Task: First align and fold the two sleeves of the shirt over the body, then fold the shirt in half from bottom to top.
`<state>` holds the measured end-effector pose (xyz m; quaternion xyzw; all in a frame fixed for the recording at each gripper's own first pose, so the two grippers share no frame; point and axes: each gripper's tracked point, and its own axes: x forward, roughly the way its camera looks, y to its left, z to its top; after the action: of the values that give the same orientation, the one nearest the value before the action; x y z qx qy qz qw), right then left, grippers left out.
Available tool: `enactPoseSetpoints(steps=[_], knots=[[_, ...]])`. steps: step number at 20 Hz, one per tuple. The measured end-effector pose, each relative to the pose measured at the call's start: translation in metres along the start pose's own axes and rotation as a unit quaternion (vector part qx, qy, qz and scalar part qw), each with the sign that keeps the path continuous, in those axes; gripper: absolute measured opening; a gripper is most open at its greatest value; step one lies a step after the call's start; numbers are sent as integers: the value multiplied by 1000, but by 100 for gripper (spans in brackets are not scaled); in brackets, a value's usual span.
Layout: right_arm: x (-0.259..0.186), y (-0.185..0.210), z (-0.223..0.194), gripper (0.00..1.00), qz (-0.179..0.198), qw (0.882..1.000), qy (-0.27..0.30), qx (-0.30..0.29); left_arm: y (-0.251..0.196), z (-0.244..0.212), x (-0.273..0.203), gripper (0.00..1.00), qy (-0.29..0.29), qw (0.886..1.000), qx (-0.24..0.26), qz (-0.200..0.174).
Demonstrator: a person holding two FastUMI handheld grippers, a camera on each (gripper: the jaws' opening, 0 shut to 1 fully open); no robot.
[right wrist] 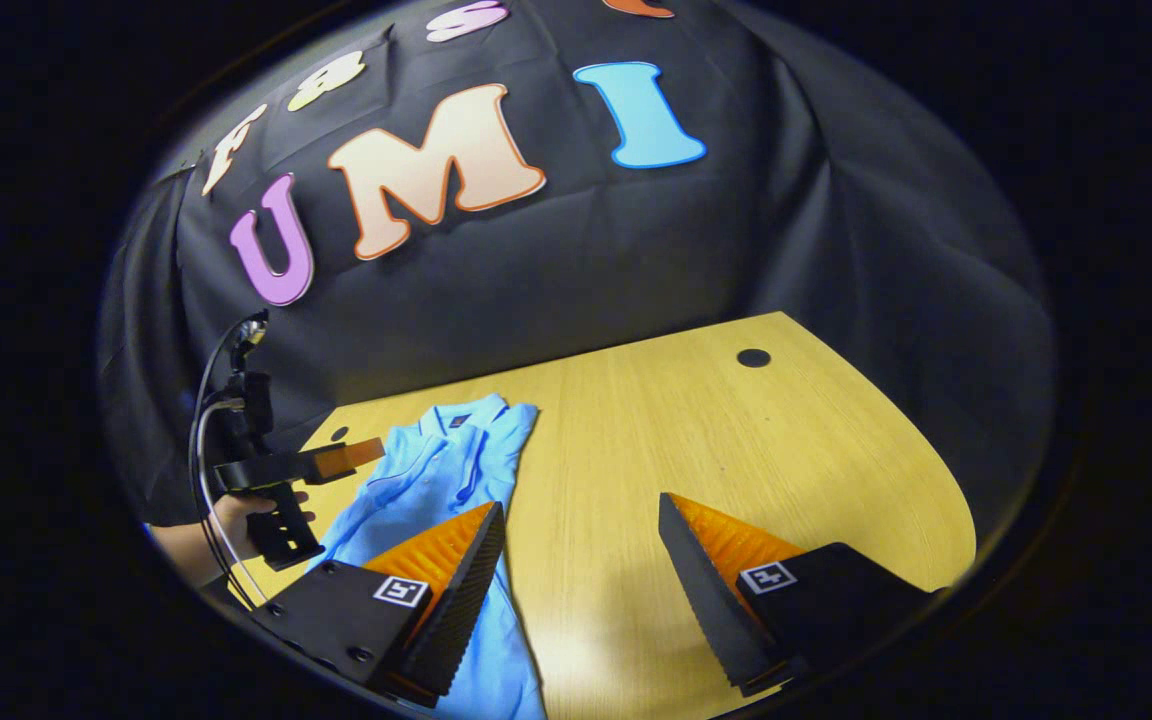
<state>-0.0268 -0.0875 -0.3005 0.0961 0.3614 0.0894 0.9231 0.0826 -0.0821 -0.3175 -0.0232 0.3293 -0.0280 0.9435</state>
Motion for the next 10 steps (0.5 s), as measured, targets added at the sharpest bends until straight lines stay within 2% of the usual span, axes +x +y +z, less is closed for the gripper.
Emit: enactPoseSetpoints(steps=[3,7,10], knots=[[-8,21,-4,97,23,1000,-7,-15,23,12,-59,96,-38,999,19,18],[-30,50,-15,97,33,998,-23,-49,54,4,-128,96,-56,997,35,36],[-53,72,-36,97,30,997,-21,-68,68,-17,-169,96,-51,998,31,27]])
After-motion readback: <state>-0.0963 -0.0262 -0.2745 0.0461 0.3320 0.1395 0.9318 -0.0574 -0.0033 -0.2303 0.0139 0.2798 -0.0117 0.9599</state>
